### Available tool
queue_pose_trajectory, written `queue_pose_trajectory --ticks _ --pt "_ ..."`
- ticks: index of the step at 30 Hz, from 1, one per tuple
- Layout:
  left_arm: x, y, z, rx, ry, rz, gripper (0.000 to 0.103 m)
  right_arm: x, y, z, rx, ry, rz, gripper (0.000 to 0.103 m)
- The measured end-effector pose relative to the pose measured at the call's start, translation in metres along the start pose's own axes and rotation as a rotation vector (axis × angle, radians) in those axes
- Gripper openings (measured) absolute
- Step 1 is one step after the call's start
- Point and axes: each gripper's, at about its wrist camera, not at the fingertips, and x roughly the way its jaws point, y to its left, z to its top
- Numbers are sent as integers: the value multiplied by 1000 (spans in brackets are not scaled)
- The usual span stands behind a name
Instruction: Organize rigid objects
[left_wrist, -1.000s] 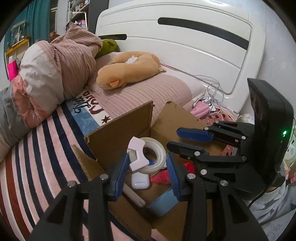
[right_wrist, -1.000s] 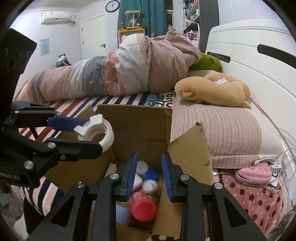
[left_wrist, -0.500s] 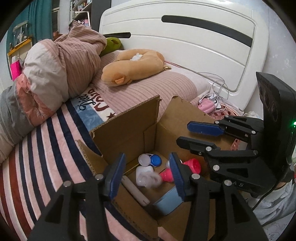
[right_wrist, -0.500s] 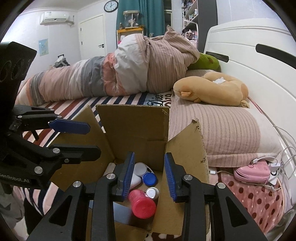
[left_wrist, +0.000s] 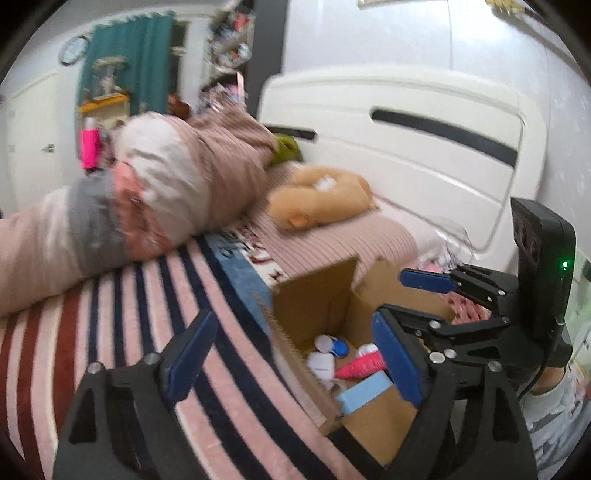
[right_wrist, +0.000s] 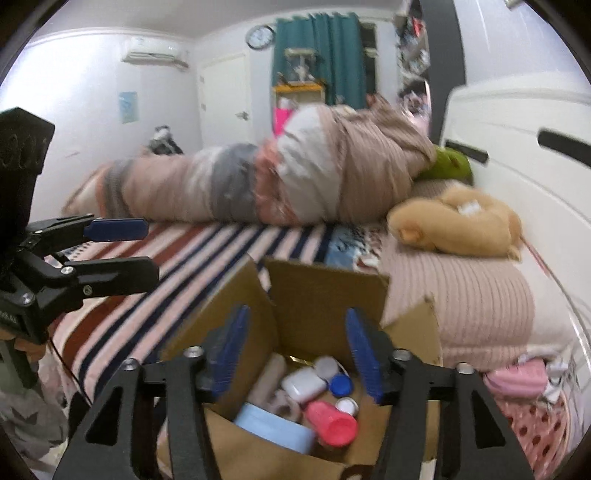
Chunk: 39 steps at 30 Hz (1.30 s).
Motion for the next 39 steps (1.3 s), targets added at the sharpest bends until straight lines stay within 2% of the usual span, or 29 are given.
queue_pose_trajectory --ticks 1,4,6,8,10,15,39 --pt "-9 3 0 -12 -17 22 89 -4 4 3 -13 -18 12 59" --pt "-32 11 -4 -49 -73 102 96 -17 13 12 -40 -78 50 77" --pt "-46 18 -9 -83 -97 173 97 -28 19 14 -49 -138 79 98" --pt "-53 22 -13 -109 -101 228 97 -33 19 16 -50 -181 99 103" --pt "-58 29 -18 -135 -101 267 97 -35 20 16 -47 -202 112 103" --pt "-62 39 -27 -166 -90 305 98 -31 22 13 -11 -194 135 103" --pt "-64 35 -33 -160 -89 331 98 -36 22 11 5 -190 132 103"
